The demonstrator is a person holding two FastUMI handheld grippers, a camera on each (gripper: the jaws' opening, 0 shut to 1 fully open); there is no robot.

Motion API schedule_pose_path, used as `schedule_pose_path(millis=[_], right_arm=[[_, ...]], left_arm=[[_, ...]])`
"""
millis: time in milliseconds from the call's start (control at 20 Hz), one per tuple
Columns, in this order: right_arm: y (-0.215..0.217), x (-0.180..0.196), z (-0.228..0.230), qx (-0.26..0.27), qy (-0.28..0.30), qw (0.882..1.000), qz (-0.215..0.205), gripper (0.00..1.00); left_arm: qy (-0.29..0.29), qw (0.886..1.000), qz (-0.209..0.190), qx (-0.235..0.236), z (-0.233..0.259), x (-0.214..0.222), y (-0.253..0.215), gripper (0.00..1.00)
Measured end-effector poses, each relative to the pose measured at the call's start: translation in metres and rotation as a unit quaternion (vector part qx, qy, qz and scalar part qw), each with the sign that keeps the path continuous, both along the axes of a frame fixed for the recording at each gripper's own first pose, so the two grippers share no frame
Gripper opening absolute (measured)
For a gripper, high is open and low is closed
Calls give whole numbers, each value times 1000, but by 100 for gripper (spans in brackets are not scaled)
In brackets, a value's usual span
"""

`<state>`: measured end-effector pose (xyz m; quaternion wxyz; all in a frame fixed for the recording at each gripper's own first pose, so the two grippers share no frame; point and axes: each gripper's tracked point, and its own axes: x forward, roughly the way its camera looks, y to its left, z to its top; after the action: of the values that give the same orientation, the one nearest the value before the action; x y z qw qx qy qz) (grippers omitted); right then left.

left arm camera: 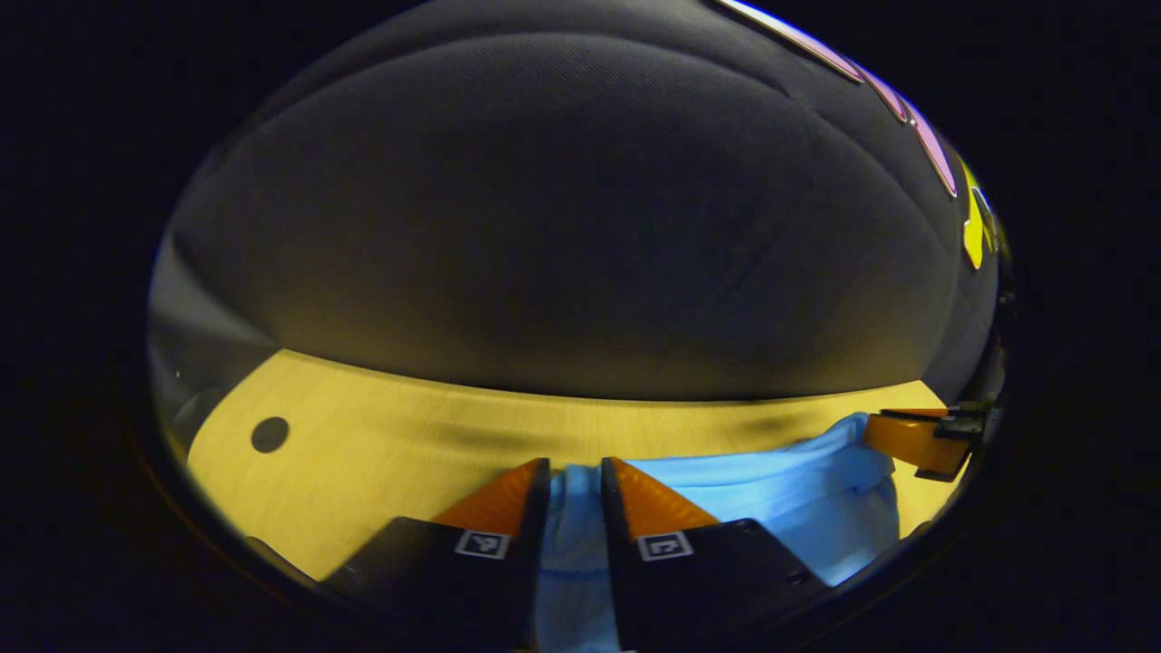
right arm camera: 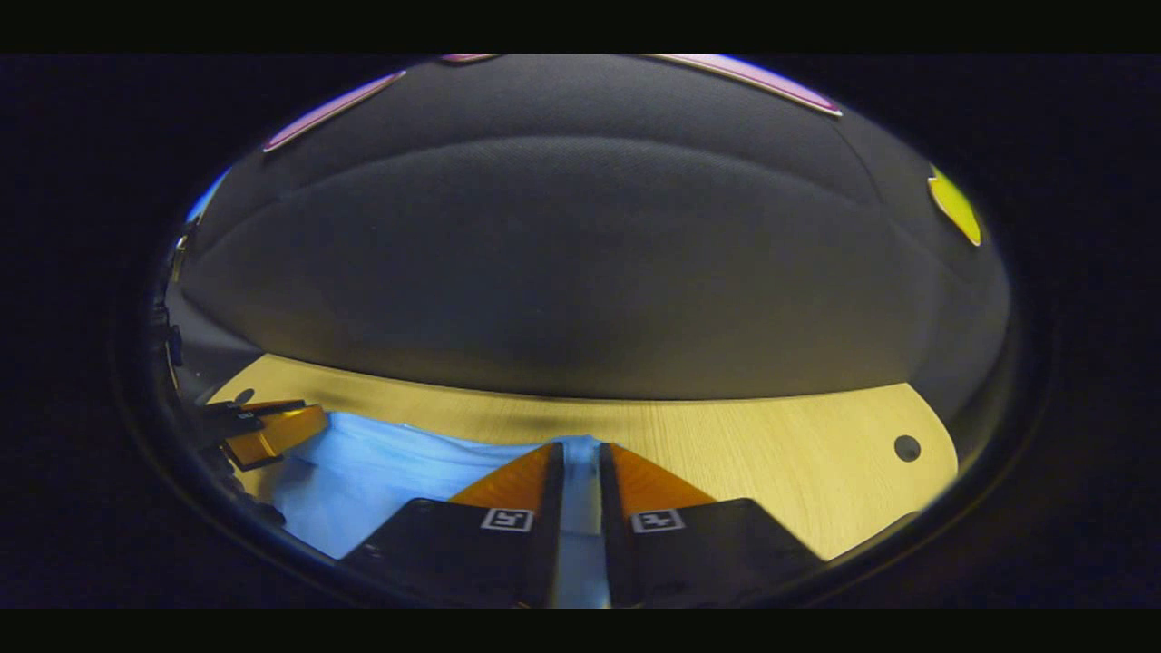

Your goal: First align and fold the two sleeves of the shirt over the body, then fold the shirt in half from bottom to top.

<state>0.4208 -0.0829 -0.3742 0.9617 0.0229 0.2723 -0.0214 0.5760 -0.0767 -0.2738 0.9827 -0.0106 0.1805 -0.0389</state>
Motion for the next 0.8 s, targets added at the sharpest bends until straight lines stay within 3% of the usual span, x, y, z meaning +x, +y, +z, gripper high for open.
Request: schedule_pose_path(millis=[100, 150, 200, 300, 350, 500, 550, 800], right_arm=[[-3, -14, 26, 10, -37, 999, -23, 55], [-7, -25, 40, 14, -54, 998, -32, 55], [-8, -37, 55, 17, -71, 997, -36, 62], [-9, -63, 85, 8, -97, 994, -41, 86], [-12, -81, 103, -2, -108, 993, -46, 89], [-11, -131, 155, -1, -130, 991, -43, 92], [-4, -153, 182, 0, -145, 989, -39, 98], [28, -263, 306, -10, -221, 975, -22, 97]], left_arm=[[-21, 999, -12, -27, 21, -16, -1, 68], [-39, 999, -10, -30, 34, -24, 0, 83], [-60, 998, -9, -30, 47, -33, 5, 94], [-98, 995, -11, -20, 79, -64, 8, 97], [-113, 993, -14, -27, 96, -81, 7, 98], [-139, 988, -25, -69, 138, -150, 2, 97], [-151, 986, -23, -70, 153, -176, 8, 97], [-208, 974, -38, -78, 237, -311, 12, 97]])
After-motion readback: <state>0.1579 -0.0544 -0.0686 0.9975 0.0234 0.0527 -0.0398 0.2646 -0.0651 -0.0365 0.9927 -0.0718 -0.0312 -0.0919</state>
